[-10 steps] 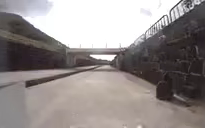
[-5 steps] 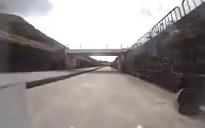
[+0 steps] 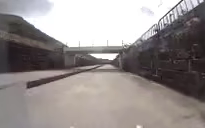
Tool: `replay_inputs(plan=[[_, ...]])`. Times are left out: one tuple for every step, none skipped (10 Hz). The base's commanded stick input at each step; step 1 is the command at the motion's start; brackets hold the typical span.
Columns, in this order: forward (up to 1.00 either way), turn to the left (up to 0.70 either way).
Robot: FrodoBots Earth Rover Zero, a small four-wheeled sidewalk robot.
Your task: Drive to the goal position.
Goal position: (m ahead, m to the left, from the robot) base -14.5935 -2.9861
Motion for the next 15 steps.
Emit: replay_inputs(plan=[[1.00,0.00],[1.00,0.00],[1.00,0.00],[1.00,-0.05],[1.00,-0.20],[1.00,-0.27],[1.00,-0.27],[1.00,-0.27],[1.00,-0.27],[1.00,-0.14],[1.00,0.00],[1.00,0.00],[1.00,0.00],[1.00,0.00],[1.00,0.00]])
